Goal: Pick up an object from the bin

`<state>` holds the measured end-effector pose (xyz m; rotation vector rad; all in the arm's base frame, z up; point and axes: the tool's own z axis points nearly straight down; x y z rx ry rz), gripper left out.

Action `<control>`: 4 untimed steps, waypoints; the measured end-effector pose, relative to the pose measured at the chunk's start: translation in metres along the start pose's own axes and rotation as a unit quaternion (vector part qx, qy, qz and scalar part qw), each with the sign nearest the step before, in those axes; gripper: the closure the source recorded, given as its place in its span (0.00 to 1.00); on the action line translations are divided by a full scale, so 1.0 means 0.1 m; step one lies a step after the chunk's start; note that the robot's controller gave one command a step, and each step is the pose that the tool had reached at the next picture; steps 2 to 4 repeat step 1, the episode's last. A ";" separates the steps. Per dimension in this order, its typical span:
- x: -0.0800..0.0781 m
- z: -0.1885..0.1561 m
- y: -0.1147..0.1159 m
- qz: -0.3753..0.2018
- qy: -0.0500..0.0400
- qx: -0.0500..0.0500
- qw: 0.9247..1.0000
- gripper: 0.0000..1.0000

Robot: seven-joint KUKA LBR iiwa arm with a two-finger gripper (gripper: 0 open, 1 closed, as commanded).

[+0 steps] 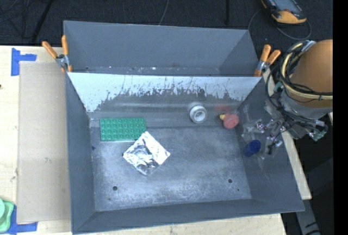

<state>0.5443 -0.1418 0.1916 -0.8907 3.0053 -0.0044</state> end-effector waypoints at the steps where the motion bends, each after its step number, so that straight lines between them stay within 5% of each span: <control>1: -0.14 -0.42 -0.09 0.007 0.000 0.000 1.000 1.00; 4: -0.14 -0.42 -0.09 0.007 0.000 0.000 1.000 1.00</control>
Offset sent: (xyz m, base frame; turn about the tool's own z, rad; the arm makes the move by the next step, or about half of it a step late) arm 0.0143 0.0001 0.0395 0.0109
